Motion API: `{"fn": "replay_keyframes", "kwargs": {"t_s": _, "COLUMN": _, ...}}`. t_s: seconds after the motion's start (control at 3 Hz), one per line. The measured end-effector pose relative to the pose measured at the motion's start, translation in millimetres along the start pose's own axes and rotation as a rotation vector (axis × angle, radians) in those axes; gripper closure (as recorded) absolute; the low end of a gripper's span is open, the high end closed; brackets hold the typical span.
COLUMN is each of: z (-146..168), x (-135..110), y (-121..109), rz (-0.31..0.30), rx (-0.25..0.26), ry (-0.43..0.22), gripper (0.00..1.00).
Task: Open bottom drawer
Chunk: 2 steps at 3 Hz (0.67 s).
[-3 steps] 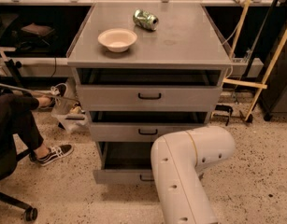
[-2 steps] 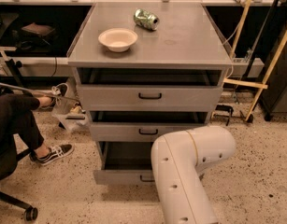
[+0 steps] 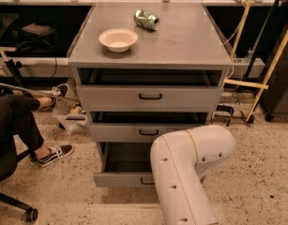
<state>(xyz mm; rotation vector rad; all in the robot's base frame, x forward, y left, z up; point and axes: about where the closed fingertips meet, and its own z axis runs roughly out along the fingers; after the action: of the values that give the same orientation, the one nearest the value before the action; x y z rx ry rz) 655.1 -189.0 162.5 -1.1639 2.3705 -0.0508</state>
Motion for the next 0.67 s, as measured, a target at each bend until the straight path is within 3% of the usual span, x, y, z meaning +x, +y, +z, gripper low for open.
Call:
{"fn": "replay_keyframes", "kwargs": {"t_s": 0.33, "z": 0, "x": -3, "y": 3, "rz": 0.0, "rx": 0.0, "ry": 0.0, "gripper": 1.0}}
{"fn": "replay_keyframes", "kwargs": {"t_s": 0.67, "z": -5, "x": 9, "y": 5, "rz": 0.007, "rx": 0.005, "ry": 0.017, "gripper": 1.0}}
